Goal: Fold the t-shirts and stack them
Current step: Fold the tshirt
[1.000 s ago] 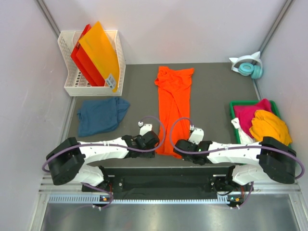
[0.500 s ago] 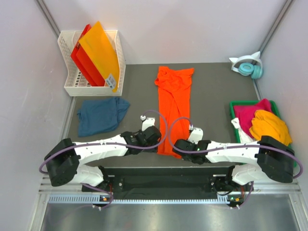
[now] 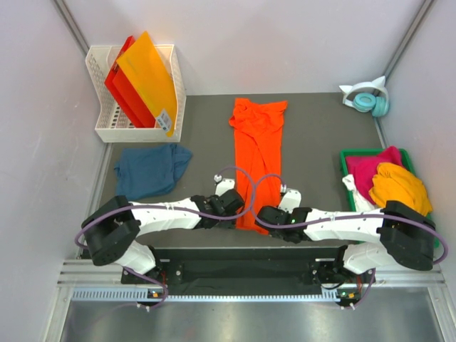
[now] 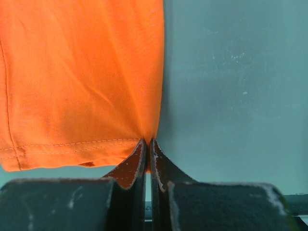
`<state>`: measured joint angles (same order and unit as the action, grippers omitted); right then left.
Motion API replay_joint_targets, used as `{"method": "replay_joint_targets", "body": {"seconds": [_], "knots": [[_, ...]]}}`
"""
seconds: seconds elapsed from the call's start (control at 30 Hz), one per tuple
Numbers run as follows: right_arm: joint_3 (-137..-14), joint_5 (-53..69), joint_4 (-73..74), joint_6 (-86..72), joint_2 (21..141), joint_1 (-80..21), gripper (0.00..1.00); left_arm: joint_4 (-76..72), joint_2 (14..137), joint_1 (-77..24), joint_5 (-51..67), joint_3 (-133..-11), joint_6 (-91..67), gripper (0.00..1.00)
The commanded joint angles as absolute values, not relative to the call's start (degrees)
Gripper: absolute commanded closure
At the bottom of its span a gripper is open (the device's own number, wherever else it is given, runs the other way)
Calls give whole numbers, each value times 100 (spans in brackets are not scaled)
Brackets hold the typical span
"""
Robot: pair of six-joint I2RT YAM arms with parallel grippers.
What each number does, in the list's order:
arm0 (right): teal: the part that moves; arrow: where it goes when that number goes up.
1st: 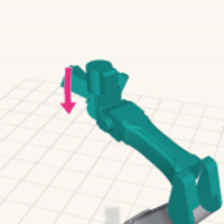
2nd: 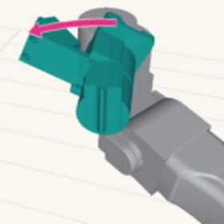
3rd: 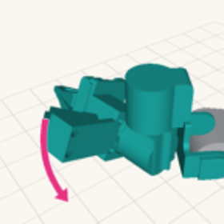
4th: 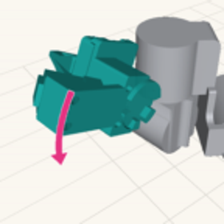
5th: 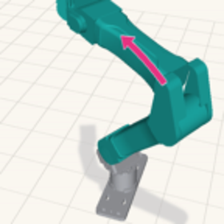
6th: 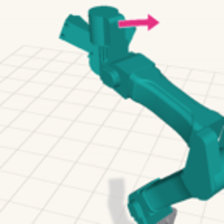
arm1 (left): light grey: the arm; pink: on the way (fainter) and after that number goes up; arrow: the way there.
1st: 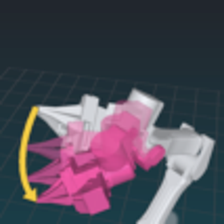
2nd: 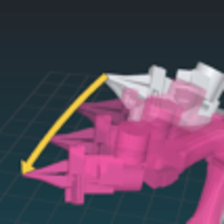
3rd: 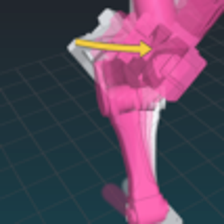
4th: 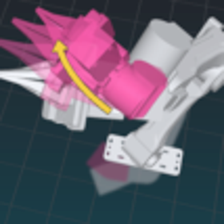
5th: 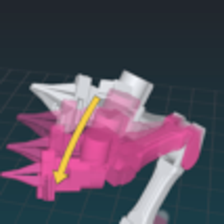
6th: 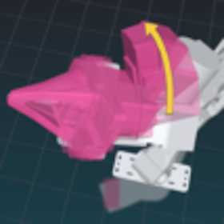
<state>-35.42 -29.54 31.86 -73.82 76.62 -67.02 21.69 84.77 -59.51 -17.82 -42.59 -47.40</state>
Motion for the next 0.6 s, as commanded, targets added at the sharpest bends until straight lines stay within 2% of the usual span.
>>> {"method": "replay_joint_targets", "body": {"seconds": [0.0,0.33,0.57], "knots": [[-3428,-2435,3525,-7436,7884,-6873,100,1784,8508,-5959,-1670,-4236,-4685,49],[-3437,-2435,3507,-7409,7963,-6873,100,2003,9008,-5968,-1512,-4377,-4729,52],[-3419,-2435,3507,-7427,7954,-6864,100,2329,9079,-5968,-1591,-4211,-4808,64]]}}
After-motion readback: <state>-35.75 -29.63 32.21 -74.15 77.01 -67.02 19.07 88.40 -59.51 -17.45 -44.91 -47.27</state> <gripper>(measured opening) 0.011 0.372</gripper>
